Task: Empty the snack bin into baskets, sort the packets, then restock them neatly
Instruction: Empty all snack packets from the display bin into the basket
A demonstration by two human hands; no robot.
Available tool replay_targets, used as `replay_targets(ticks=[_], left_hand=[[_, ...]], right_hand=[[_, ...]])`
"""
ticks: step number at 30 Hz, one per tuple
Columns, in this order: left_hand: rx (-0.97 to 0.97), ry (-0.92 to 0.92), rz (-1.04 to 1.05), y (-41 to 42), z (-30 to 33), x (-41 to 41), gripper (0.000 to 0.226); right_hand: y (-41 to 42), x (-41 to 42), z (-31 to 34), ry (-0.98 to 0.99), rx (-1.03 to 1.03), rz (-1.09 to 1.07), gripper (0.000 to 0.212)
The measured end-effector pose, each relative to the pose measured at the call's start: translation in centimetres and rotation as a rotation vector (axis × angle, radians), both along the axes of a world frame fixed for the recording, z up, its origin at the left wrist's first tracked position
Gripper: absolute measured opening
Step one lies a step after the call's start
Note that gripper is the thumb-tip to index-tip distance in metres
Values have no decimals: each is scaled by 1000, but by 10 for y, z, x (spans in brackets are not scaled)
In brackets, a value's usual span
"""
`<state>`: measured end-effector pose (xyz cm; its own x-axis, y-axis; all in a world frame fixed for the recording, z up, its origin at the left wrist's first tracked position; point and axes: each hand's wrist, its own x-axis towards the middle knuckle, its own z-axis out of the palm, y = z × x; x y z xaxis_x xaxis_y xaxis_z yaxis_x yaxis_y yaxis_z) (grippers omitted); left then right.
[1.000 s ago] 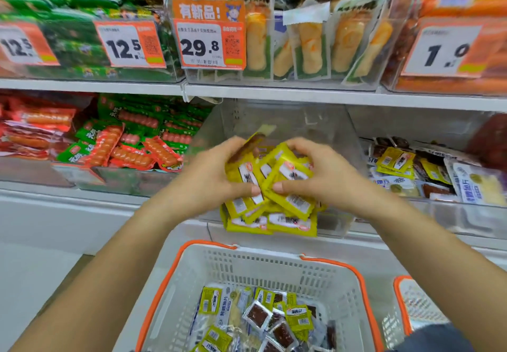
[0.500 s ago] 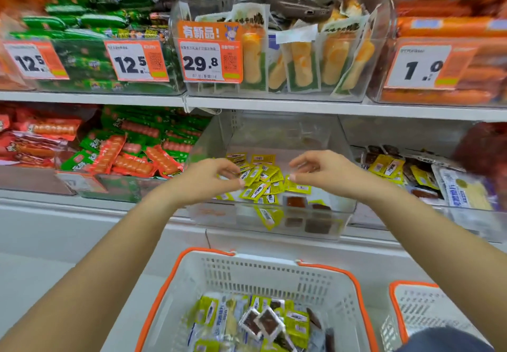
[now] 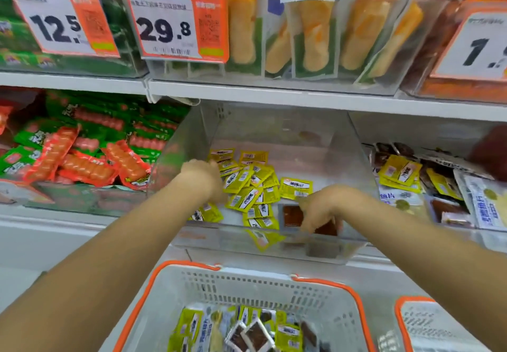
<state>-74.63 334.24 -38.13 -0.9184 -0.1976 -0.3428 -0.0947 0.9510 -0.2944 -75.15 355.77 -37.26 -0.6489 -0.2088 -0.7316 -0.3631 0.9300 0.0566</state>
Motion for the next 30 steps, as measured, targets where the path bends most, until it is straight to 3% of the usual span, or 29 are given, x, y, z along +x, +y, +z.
replay_targets(ticks=[2, 4, 6, 8, 11, 13, 16, 19, 24, 28, 30], left_hand=[[62, -158, 21, 4, -4, -1, 60], [91, -280, 29, 7, 1, 6, 55], [219, -314, 51, 8, 5, 14, 61], [468, -273, 86, 6, 8, 16, 68], [665, -120, 97, 0, 14, 17, 57], [569, -71, 79, -4, 18, 18, 55], [325, -259, 95, -2, 18, 24, 65], [213, -378, 47, 8, 16, 30, 78], [444, -387, -43, 13, 10, 33, 83], [775, -262, 96, 0, 14, 32, 71], [613, -147, 63, -12, 20, 25, 69]], right_hand=[[-6, 6, -6, 59, -33, 68, 53], [-11, 9, -12, 11, -255, 14, 55], [-15, 10, -11, -114, -560, -185, 59], [-17, 12, -5, -105, -673, -238, 63], [-12, 2, 8, 87, -355, -42, 58], [-5, 2, 15, 59, -57, -30, 64], [1, 11, 11, -100, 164, -106, 77], [-1, 17, -1, -248, -30, -248, 65], [-5, 17, 9, -287, -419, -289, 44], [-6, 9, 13, -184, -650, -323, 42], [-3, 3, 19, -126, -563, -263, 51]])
